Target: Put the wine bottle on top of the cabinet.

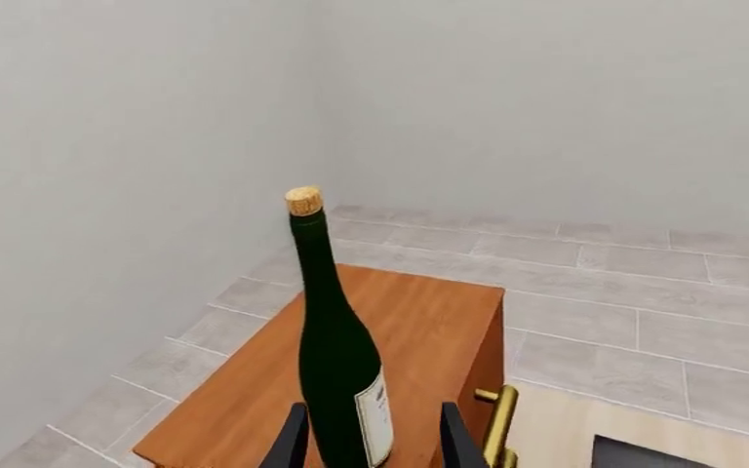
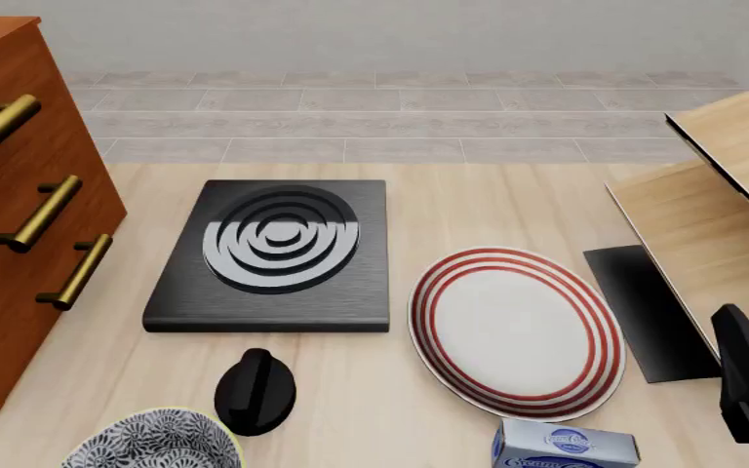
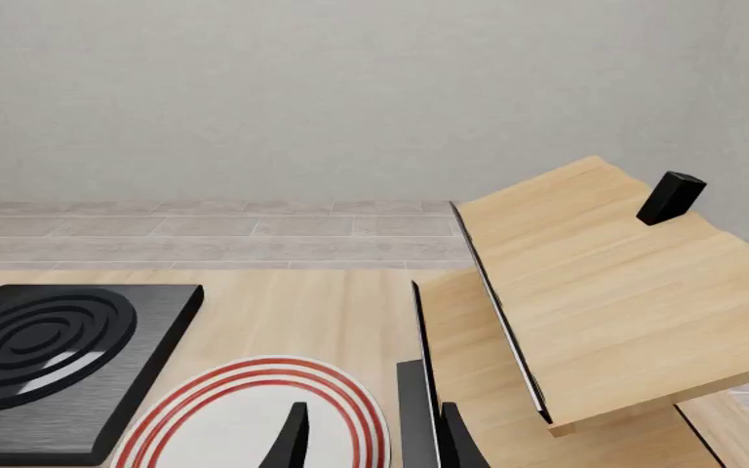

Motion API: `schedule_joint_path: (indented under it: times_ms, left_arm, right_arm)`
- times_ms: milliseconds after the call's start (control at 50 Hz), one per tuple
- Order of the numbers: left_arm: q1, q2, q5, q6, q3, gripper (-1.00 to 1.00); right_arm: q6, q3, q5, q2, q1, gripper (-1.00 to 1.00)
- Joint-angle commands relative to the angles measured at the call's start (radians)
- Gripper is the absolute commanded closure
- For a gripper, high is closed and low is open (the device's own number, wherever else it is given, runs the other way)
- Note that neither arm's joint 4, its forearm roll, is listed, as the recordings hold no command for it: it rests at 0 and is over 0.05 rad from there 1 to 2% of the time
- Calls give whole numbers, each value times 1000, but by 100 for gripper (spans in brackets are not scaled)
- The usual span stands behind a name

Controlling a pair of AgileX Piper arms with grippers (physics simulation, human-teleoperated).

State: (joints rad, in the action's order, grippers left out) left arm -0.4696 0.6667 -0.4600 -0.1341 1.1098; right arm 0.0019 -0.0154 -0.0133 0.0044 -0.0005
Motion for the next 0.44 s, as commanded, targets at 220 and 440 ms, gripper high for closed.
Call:
schedule_joint_path:
  times_ms: [220, 440]
  left_arm:
    - [140, -174, -202, -3, 57, -100]
    - [205, -255, -271, -6, 24, -100]
  right_arm:
    - [0, 0, 0, 0, 0, -100]
    - [0, 0, 0, 0, 0, -100]
